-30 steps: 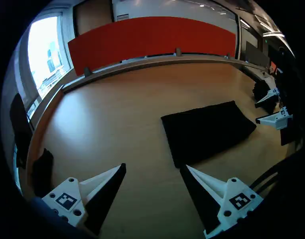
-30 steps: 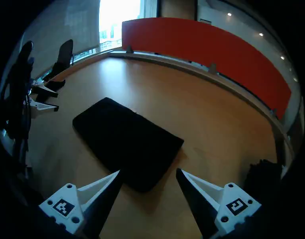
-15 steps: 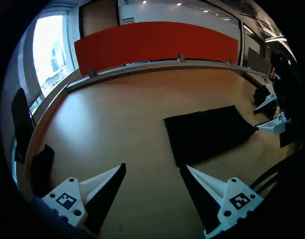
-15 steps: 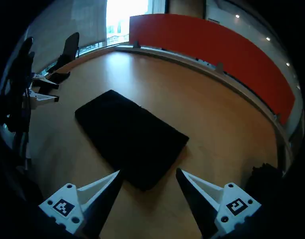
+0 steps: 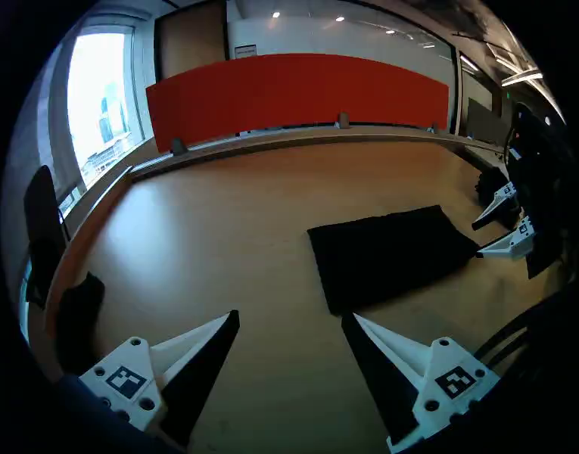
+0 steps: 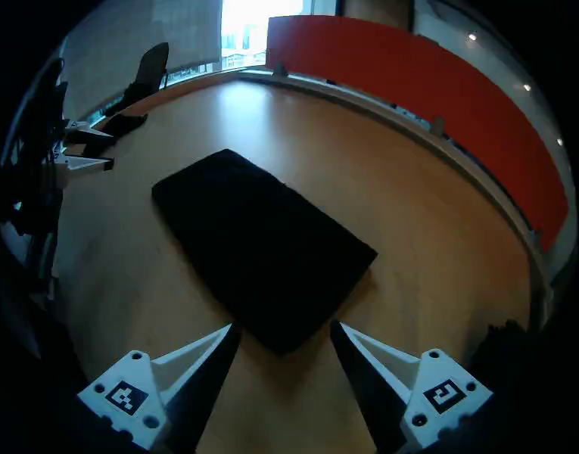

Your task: Fold towel

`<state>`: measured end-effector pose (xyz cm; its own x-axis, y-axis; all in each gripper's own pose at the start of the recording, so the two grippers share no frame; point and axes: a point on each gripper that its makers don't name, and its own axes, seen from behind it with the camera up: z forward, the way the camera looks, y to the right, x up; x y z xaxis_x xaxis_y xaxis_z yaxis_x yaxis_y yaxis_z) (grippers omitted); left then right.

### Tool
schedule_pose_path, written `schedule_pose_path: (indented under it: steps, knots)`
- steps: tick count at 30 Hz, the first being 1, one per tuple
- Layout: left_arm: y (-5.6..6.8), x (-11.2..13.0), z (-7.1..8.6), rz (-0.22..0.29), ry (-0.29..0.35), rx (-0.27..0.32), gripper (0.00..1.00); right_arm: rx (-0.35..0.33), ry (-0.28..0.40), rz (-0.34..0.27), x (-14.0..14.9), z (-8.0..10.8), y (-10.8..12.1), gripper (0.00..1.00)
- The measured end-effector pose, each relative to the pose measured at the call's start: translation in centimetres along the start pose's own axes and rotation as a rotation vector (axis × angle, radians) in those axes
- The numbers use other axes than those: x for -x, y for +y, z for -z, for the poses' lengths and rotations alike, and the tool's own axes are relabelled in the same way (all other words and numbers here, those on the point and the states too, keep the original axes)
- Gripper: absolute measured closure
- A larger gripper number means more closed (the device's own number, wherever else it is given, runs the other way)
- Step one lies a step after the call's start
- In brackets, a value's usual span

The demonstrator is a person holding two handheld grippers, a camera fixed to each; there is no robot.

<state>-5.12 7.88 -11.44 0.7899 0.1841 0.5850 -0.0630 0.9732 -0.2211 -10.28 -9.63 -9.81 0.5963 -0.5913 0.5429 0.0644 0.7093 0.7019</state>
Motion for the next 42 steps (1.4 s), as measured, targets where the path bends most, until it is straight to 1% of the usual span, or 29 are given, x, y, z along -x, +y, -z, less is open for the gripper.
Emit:
schedule_pose_path:
  steps: [7, 15, 17, 23, 25, 31, 37, 39, 42]
  knots:
    - [-0.2, 0.7, 0.8, 0.023, 0.006, -0.009, 0.00, -0.005, -0.043, 0.045, 0.9, -0.1, 0.1, 0.30]
    - [-0.2, 1.2, 1.9, 0.024, 0.022, -0.011, 0.00, -0.033, -0.059, 0.044, 1.2, -0.2, -0.2, 0.51]
    - [-0.1, 1.2, 2.2, 0.023, 0.027, -0.012, 0.00, -0.038, -0.062, 0.045, 1.3, -0.3, -0.3, 0.53]
    - [-0.2, 1.3, 2.8, 0.022, 0.035, -0.018, 0.00, -0.049, -0.069, 0.042, 1.4, -0.6, -0.4, 0.54]
    - [-0.3, 1.3, 2.9, 0.021, 0.037, -0.021, 0.00, -0.051, -0.071, 0.044, 1.4, -0.6, -0.5, 0.57]
    - [-0.5, 1.3, 3.2, 0.025, 0.044, -0.025, 0.00, -0.055, -0.081, 0.055, 1.7, -0.6, -0.4, 0.58]
    - [-0.7, 1.6, 3.3, 0.038, 0.046, -0.023, 0.00, -0.063, -0.084, 0.057, 1.8, -0.7, -0.5, 0.74]
    - [-0.7, 1.8, 3.3, 0.043, 0.044, -0.024, 0.00, -0.065, -0.081, 0.058, 1.7, -0.6, -0.5, 0.78]
    - [-0.8, 2.1, 3.4, 0.048, 0.039, -0.025, 0.00, -0.066, -0.075, 0.060, 1.5, -0.6, -0.5, 0.88]
